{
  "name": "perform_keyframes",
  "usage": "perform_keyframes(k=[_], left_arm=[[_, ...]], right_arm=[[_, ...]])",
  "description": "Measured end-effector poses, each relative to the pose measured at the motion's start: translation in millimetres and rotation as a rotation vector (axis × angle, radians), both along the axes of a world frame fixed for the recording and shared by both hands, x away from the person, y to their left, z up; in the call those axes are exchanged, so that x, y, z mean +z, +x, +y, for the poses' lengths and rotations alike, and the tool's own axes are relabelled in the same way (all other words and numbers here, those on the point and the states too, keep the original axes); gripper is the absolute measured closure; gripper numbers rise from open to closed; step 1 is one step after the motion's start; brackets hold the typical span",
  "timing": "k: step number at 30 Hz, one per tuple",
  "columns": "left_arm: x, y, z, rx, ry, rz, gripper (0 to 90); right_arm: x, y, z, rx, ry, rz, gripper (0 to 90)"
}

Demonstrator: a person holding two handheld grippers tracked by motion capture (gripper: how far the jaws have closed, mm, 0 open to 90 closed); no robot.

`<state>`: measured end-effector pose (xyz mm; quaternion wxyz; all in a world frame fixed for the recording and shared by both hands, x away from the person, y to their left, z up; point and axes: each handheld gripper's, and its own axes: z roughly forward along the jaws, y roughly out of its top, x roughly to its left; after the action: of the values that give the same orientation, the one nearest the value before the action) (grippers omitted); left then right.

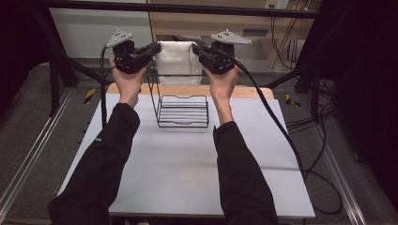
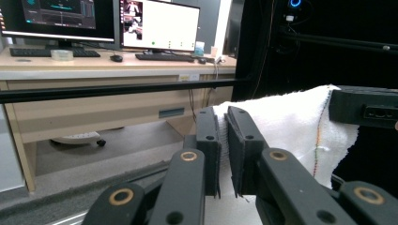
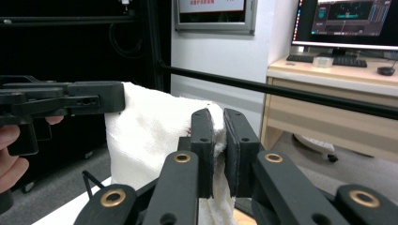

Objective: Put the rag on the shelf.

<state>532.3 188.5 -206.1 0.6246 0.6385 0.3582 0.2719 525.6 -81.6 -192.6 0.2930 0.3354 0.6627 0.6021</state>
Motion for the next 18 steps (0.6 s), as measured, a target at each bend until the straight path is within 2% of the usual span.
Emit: perform_keyframes(k=[8, 18], left_arm=[[-8.7, -3.8, 1.7, -0.015, 0.01, 0.012, 82.8], [-9.7, -12.6, 1.0, -0.026, 0.02, 0.011, 82.7]], right_arm=[[-9.0, -4.5, -0.7, 0.009, -0.007, 0.011, 83.1], [-10.2, -13.9, -1.6, 0.01, -0.029, 0.014, 82.9]])
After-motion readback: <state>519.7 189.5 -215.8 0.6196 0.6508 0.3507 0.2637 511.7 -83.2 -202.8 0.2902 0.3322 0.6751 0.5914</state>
